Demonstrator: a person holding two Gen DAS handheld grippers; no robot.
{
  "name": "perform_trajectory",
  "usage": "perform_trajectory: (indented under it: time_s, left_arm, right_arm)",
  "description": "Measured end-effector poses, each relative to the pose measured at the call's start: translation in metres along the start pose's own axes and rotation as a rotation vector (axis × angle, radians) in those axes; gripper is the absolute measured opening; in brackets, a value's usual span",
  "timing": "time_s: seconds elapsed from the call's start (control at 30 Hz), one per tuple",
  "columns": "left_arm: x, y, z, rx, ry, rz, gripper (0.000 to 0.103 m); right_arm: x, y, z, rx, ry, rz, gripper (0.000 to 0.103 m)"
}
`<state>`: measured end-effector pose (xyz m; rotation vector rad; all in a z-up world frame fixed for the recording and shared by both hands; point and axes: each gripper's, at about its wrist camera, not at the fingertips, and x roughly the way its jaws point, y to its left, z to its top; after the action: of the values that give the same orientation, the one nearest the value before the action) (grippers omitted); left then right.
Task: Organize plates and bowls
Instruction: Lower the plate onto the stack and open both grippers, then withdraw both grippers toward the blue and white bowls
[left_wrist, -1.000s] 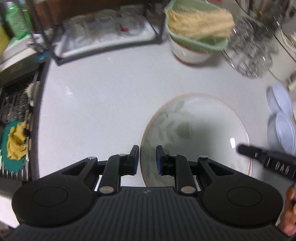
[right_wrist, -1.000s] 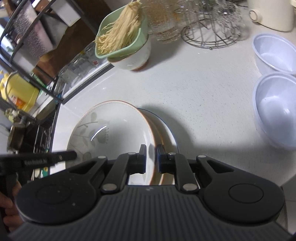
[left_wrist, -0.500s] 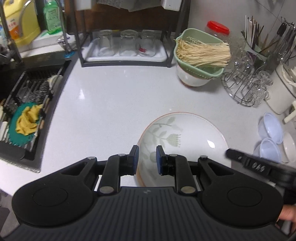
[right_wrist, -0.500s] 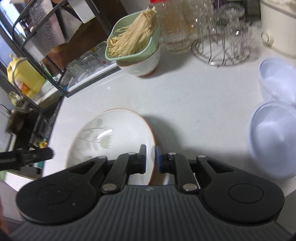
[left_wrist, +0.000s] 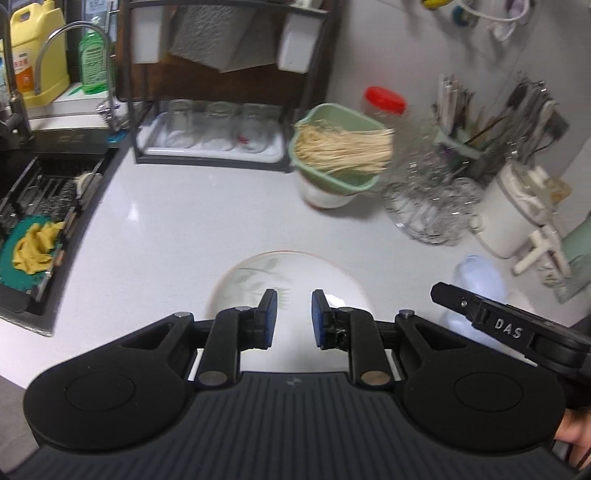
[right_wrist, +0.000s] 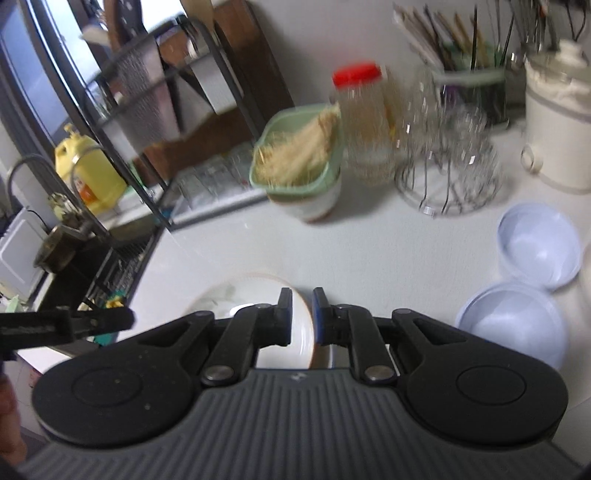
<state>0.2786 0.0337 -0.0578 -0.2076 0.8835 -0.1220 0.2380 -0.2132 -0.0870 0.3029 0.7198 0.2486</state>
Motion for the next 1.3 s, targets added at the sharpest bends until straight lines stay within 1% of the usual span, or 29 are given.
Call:
perform_trajectory:
  time_s: [0.07,0.17,0.4,0.53,0.63,0.77,0.8,0.87,0.93,0.97,1.0,1.03,1.07,1.17,1.23,1.3]
  left_arm:
    - [0.002,-0.009,-0.003,0.010,0.010,-0.010,0.023]
    - [0.001,-0.023,-0.008,0.039,0.002,-0.027,0.023]
    - [0.003,-0.053,-0.008,0.093,0.007,-0.071,0.023]
    - [0.010,-0.077,-0.007,0.132,0.009,-0.097,0.023]
    - [0.013,-0.097,-0.007,0.163,0.022,-0.134,0.024]
    - [0.027,-0.123,-0.008,0.219,0.061,-0.153,0.024]
    - [0.031,-0.127,-0.007,0.223,0.068,-0.148,0.027]
    - [0.038,-0.133,-0.004,0.211,0.083,-0.152,0.036]
    - [0.044,-0.138,-0.003,0.201,0.096,-0.155,0.050]
    - [0.049,-0.142,-0.002,0.204,0.105,-0.160,0.053]
    - [0.054,-0.145,-0.002,0.210,0.117,-0.163,0.059]
    - [0.059,-0.149,-0.002,0.216,0.127,-0.161,0.063]
    - [0.065,-0.152,-0.002,0.224,0.137,-0.163,0.063]
    - [0.084,-0.164,-0.005,0.253,0.173,-0.181,0.063]
    - [0.100,-0.169,-0.008,0.262,0.197,-0.209,0.063]
    - [0.118,-0.172,-0.013,0.253,0.248,-0.230,0.063]
  right_arm:
    - [-0.016,-0.004,0.003,0.003,-0.023,0.010,0.014]
    - [-0.033,-0.010,0.003,0.007,-0.054,0.015,0.014]
    - [-0.057,-0.024,-0.001,0.004,-0.100,-0.010,0.014]
    - [-0.069,-0.039,-0.002,0.000,-0.123,-0.053,0.014]
    - [-0.075,-0.057,-0.003,0.025,-0.124,-0.093,0.014]
    - [-0.084,-0.077,-0.005,0.056,-0.121,-0.132,0.015]
    - [-0.087,-0.081,-0.005,0.053,-0.122,-0.143,0.015]
    - [-0.093,-0.090,-0.004,0.048,-0.134,-0.160,0.016]
    - [-0.098,-0.098,-0.003,0.040,-0.146,-0.182,0.017]
    - [-0.099,-0.102,-0.002,0.040,-0.147,-0.199,0.024]
    - [-0.099,-0.106,-0.001,0.042,-0.147,-0.213,0.036]
    - [-0.099,-0.111,-0.001,0.046,-0.147,-0.221,0.040]
    - [-0.099,-0.115,-0.002,0.054,-0.147,-0.226,0.043]
    - [-0.095,-0.132,-0.007,0.098,-0.131,-0.241,0.044]
    - [-0.092,-0.142,-0.011,0.133,-0.115,-0.245,0.044]
    - [-0.087,-0.151,-0.016,0.153,-0.101,-0.258,0.044]
